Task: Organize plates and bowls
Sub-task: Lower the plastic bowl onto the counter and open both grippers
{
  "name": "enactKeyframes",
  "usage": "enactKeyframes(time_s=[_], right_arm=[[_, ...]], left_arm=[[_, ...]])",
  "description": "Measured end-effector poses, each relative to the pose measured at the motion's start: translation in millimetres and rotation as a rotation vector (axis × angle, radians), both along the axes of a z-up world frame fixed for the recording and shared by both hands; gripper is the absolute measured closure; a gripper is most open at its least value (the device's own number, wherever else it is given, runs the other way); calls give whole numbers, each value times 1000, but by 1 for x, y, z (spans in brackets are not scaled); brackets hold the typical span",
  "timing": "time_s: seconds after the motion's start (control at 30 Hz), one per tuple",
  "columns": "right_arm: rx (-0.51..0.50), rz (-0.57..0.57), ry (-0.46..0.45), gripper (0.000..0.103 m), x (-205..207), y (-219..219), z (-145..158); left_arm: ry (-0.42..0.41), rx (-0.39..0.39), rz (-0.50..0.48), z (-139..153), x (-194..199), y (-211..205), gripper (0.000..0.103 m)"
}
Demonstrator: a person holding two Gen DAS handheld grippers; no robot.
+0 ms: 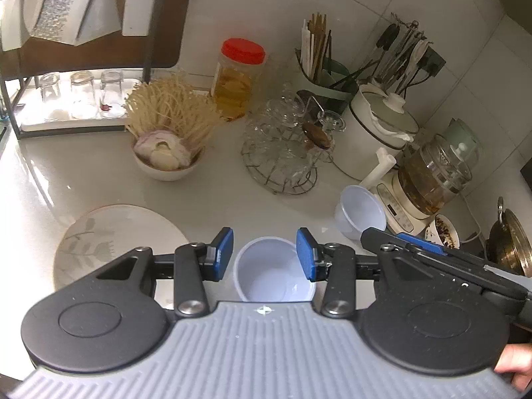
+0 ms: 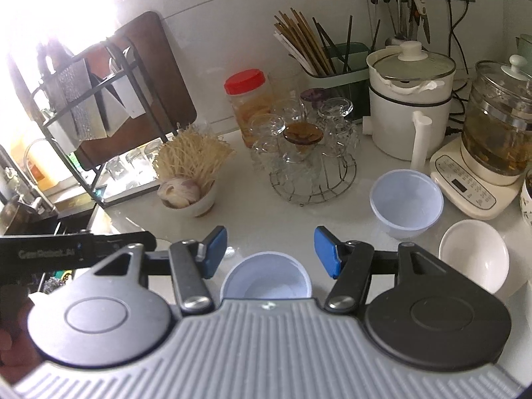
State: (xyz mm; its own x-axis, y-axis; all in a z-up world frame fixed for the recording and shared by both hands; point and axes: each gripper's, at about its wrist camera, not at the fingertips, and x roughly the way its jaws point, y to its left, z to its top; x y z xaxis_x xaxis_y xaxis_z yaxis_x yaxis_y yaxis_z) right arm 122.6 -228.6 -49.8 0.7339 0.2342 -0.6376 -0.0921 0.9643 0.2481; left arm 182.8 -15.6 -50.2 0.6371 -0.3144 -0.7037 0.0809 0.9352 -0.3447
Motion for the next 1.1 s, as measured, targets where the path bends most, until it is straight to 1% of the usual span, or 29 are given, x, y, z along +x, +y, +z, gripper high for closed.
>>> enactKeyframes(time_s=[0.1,0.27,0.37,0.53,0.8,1.1], right_arm=[[-10,-4,-6,42,-8,9,4],[-39,-7,-25,42,-27,23,9],[-53,-21,-31,42,-37,26,8],[-45,-67,-17,42,-43,20,7],[-50,-118,2,42,-48,1,-1],[-58,-191,23,42,-37,-42,-3]], left_arm=[[-2,-11,6,-1,-8,10,55],[0,-26,-18,-6,-23,19,55],[8,-34,-29,-10,-28,21,55],[15,-39,-61,-11,-32,19,55],[20,-47,-120,-16,-23,-7,55],[33,-50,-174,-19,5,-51,55]])
